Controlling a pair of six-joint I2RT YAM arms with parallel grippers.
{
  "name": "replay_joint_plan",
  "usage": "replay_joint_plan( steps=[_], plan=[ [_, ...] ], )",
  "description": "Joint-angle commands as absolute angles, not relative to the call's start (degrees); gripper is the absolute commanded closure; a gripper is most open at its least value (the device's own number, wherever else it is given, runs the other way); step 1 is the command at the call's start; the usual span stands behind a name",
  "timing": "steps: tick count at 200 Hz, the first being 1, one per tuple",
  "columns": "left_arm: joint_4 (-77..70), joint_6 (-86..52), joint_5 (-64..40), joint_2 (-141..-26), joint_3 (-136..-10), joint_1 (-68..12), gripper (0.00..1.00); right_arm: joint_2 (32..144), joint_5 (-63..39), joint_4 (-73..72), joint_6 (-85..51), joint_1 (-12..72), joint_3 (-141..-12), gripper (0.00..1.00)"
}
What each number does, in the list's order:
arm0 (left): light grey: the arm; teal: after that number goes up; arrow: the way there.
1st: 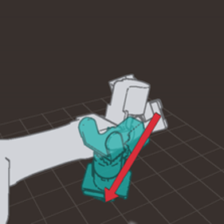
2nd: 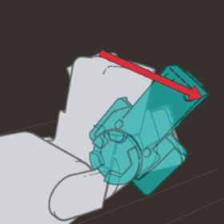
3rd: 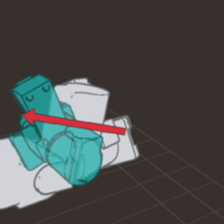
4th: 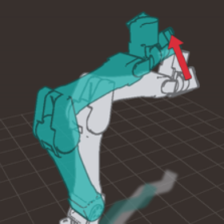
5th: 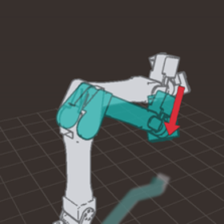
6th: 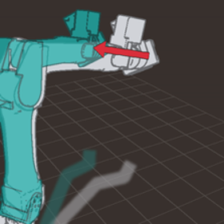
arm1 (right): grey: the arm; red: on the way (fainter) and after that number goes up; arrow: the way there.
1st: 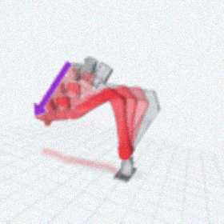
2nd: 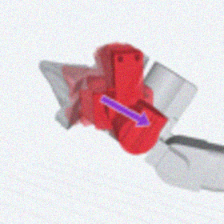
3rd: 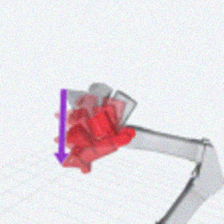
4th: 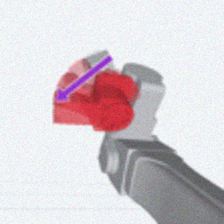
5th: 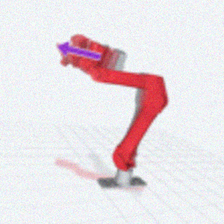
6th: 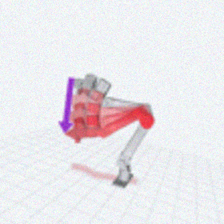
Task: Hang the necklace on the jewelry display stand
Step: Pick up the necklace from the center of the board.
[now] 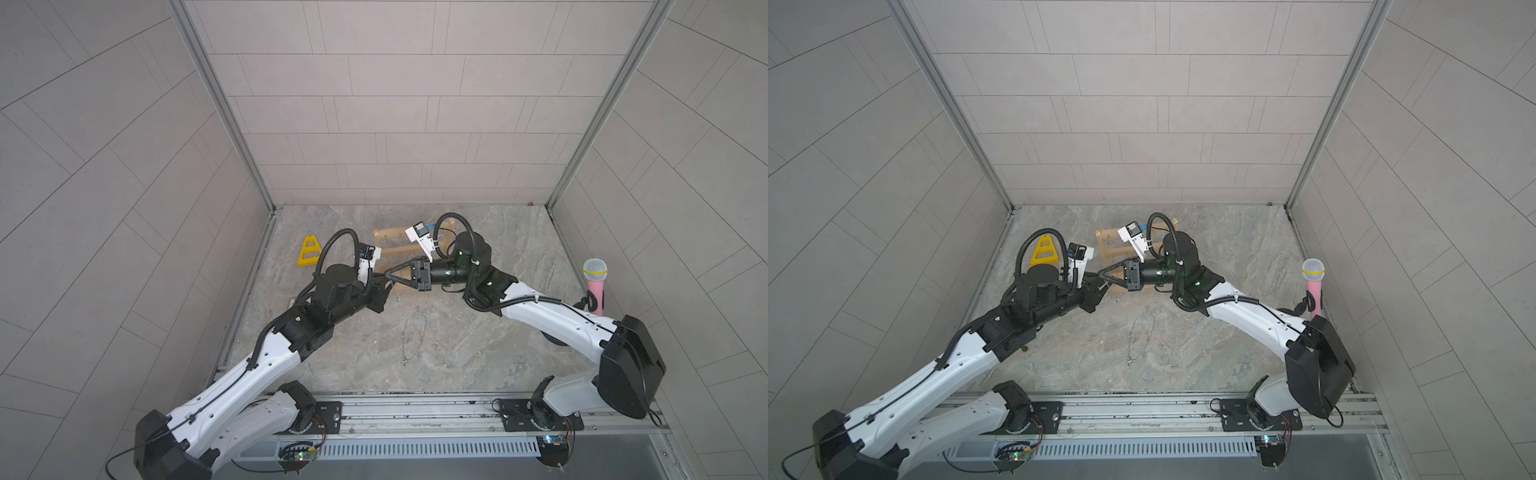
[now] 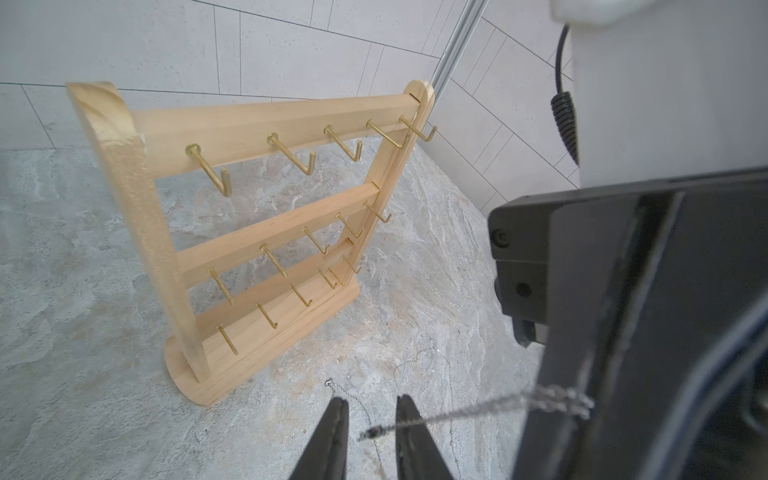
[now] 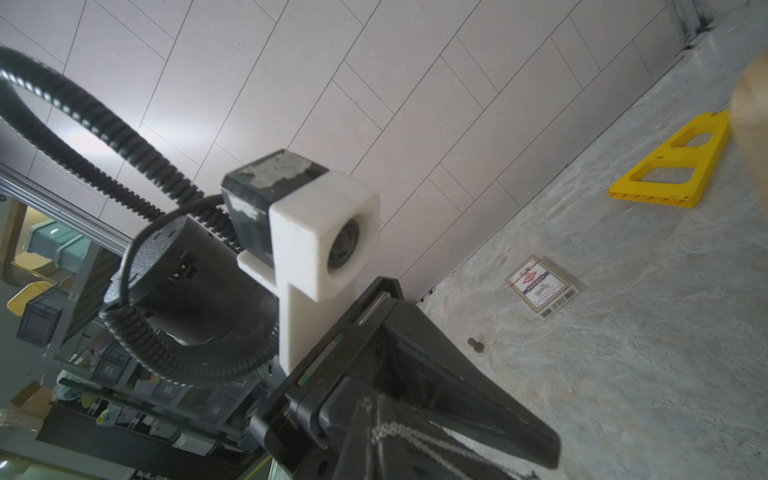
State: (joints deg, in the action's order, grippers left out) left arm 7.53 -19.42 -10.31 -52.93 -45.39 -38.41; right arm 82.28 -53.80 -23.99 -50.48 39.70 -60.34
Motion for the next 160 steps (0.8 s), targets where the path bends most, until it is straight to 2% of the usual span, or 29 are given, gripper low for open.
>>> replay_joint_plan(
  steps=[1, 43, 72, 116, 160],
  plan=[
    [3.12, -18.59, -8.94, -52.70, -44.82, -38.58, 0.76, 82.53, -56.06, -26.32, -52.37, 40.28, -61.07, 0.94],
    [1.18, -19.05, -8.67, -53.10, -44.48, -38.59, 0.81, 82.79, -56.08, -26.90, -52.89, 40.26, -60.78, 0.93],
    [0.77, -19.24, -8.38, -53.09, -44.30, -38.59, 0.90, 82.83, -56.12, -26.97, -52.87, 40.30, -60.48, 0.93],
    [0.63, -19.25, -6.78, -51.64, -43.62, -38.61, 0.97, 83.13, -56.07, -29.30, -54.40, 39.82, -59.27, 0.91],
    [0.53, -19.52, -4.63, -50.02, -43.15, -38.61, 1.00, 83.37, -56.43, -32.24, -56.04, 39.31, -58.25, 0.84]
  ],
)
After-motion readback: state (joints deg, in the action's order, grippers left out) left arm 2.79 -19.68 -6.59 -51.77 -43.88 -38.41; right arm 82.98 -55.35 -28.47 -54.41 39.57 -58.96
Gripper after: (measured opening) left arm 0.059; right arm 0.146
